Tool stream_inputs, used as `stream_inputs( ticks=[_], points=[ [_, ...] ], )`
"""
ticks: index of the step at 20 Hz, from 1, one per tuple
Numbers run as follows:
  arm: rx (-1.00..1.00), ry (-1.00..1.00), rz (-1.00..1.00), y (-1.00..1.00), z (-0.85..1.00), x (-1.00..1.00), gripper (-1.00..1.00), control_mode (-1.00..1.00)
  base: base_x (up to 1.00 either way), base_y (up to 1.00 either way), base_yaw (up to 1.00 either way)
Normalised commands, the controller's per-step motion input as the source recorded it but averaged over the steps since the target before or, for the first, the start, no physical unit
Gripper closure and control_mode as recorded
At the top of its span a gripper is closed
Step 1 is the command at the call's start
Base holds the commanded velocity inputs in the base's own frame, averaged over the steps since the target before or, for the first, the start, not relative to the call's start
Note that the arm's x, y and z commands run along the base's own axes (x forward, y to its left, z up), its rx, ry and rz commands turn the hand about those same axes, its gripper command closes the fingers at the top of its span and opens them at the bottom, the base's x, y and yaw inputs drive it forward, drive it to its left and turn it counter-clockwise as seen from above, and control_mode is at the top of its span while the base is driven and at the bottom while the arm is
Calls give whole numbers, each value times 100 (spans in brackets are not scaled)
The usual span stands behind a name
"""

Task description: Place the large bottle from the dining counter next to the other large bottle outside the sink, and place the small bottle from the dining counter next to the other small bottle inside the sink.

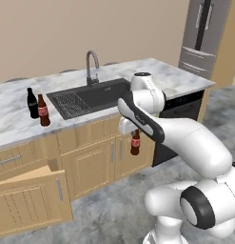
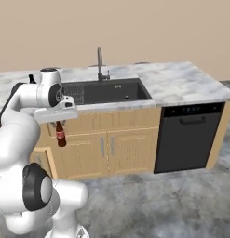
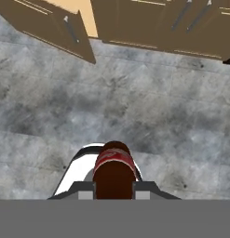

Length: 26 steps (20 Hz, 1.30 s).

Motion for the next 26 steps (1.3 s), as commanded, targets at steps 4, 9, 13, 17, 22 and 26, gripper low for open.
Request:
stream_inputs(
  ticks=[4,9,13,17,22,26],
  points=[
    [0,0,0,0,0,0,100,100,93,-22,1],
    [0,0,0,0,0,0,100,100,98,0,0],
    [0,0,0,0,0,0,100,100,43,-14,0],
    [0,0,0,0,0,0,100,100,1,-65,11],
    [0,0,0,0,0,0,100,100,35,-97,15],
    [0,0,0,0,0,0,100,100,100,-71,3]
  ],
)
